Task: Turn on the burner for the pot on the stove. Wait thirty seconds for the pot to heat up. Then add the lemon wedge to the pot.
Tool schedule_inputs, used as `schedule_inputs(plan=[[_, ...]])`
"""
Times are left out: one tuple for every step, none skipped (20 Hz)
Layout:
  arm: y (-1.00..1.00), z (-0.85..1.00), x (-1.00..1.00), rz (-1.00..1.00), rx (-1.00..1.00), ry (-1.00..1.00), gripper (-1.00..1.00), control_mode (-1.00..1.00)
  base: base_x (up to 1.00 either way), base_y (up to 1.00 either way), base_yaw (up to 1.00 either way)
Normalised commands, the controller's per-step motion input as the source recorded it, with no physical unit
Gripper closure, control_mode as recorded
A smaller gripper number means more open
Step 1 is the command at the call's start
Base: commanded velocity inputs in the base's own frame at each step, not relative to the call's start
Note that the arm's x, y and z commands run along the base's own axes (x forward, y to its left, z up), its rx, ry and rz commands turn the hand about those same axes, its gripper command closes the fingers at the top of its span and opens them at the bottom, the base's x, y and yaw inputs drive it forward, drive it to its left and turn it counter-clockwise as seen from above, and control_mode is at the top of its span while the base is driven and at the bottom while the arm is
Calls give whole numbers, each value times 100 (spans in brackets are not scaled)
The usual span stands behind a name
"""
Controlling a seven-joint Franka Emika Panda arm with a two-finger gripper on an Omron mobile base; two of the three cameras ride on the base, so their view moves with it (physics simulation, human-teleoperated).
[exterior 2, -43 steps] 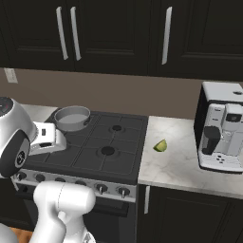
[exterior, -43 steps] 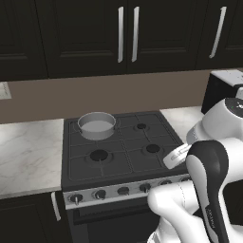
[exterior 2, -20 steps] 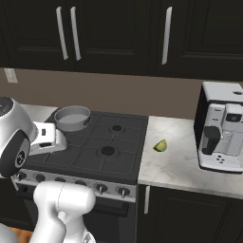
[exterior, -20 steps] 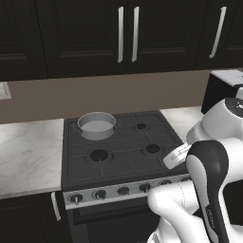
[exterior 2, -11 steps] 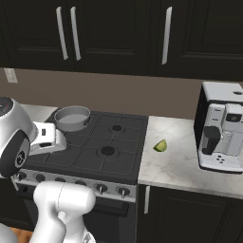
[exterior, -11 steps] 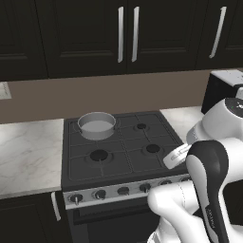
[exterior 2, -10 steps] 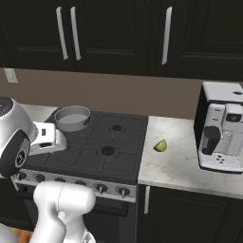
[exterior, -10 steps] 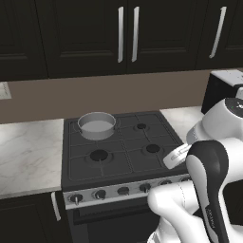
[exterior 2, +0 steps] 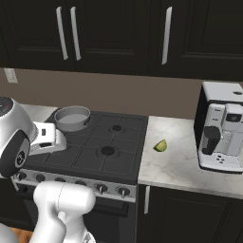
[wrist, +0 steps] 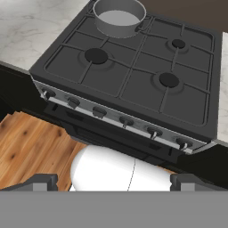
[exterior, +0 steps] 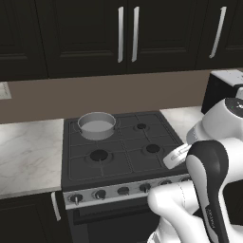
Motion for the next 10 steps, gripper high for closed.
schedule_inputs(plan=[[0, 0, 0, 0, 0, 0, -100, -100, 0, 0, 0], [0, 0, 0, 0, 0, 0, -100, -100, 0, 0, 0], [0, 0, 0, 0, 0, 0, -100, -100, 0, 0, 0], [0, 0, 0, 0, 0, 0, -100, -100, 0, 0, 0], [0, 0, 0, 0, 0, 0, -100, -100, 0, 0, 0], [0, 0, 0, 0, 0, 0, -100, -100, 0, 0, 0], [0, 0, 0, 0, 0, 0, -100, -100, 0, 0, 0], [0, 0, 0, 0, 0, 0, -100, -100, 0, 0, 0], [0, 0, 0, 0, 0, 0, -100, -100, 0, 0, 0], [0, 0, 0, 0, 0, 0, -100, -100, 0, 0, 0]])
